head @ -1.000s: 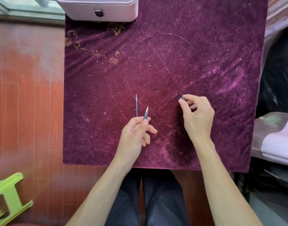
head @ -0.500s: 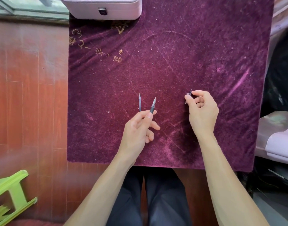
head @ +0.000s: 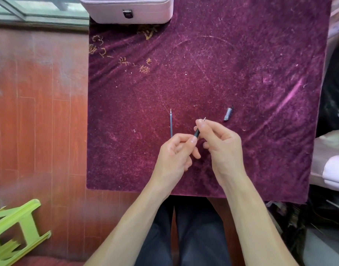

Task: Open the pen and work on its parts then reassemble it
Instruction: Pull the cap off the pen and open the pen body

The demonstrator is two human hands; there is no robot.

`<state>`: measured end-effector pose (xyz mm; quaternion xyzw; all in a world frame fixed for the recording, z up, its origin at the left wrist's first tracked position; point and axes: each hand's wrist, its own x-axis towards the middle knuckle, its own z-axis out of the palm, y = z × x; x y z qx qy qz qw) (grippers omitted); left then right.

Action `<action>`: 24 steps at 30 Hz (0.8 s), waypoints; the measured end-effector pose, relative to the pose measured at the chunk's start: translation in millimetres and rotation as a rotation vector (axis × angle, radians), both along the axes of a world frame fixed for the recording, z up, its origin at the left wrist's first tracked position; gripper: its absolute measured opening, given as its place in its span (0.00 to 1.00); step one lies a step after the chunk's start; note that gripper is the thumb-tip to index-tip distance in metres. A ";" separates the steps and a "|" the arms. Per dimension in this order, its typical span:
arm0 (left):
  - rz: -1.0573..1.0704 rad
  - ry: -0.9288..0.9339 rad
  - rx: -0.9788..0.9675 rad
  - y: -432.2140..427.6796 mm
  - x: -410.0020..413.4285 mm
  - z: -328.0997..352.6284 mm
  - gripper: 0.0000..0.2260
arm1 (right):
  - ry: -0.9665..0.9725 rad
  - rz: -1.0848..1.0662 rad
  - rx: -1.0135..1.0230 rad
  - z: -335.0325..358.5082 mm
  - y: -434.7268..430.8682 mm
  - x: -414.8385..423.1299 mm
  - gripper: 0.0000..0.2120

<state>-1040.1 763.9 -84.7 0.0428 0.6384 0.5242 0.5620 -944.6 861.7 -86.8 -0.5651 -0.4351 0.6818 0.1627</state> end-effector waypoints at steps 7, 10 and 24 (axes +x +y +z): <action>-0.090 -0.089 0.060 -17.5 -1.5 -6.2 0.12 | 0.107 0.056 -0.228 -4.5 -4.9 6.4 0.12; -0.108 -0.165 0.089 -21.4 -4.1 -6.9 0.13 | 0.125 0.095 -0.243 -2.8 -5.7 8.6 0.12; -0.044 -0.040 0.030 -22.7 -3.1 -4.4 0.15 | 0.066 0.141 -0.195 -0.2 -8.6 4.9 0.09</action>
